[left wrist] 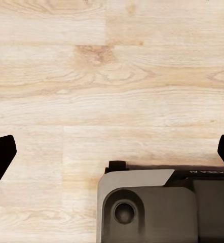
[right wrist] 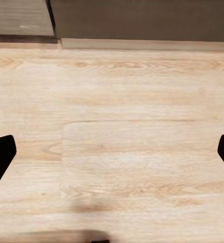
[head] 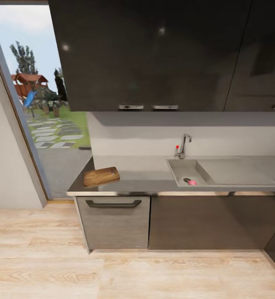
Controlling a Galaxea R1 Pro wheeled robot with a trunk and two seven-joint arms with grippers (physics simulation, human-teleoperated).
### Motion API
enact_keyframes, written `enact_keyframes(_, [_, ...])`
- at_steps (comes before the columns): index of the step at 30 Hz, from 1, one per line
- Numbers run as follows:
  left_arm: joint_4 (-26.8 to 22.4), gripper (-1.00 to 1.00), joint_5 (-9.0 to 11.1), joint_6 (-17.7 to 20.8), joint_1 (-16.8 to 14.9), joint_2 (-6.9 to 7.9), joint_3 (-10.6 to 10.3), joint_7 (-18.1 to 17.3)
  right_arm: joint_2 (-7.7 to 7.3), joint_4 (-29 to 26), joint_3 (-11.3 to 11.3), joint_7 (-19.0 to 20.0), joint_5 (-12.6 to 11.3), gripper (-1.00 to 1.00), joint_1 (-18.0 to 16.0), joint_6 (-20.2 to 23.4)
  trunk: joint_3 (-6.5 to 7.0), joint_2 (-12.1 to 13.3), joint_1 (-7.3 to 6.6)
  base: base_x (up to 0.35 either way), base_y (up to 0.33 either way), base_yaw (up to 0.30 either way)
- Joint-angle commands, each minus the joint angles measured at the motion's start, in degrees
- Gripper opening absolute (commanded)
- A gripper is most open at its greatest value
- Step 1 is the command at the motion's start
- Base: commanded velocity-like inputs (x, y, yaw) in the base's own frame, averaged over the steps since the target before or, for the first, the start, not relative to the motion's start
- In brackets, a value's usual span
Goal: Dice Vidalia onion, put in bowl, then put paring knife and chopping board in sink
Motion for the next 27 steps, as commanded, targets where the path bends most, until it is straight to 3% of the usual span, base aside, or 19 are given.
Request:
enact_keyframes(1, [-0.06,1.00,0.07,-0.03,0.00,0.02,0.04,-0.03,-0.01,-0.03,0.07,-0.22,0.05,1.00,-0.02,-0.11,-0.11,-0.11,0.04,0.075,0.307,0.000])
enact_keyframes(19, [-0.06,1.00,0.04,-0.03,0.00,0.08,-0.01,-0.03,-0.01,0.06,0.07,-0.23,0.05,1.00,-0.02,-0.11,-0.11,-0.11,0.04,0.072,0.304,0.000])
enact_keyframes(27, [-0.06,1.00,0.04,-0.03,0.00,0.08,-0.01,-0.03,-0.01,0.06,0.07,-0.26,0.05,1.00,-0.01,-0.11,-0.11,-0.11,0.04,0.011,0.124,0.000])
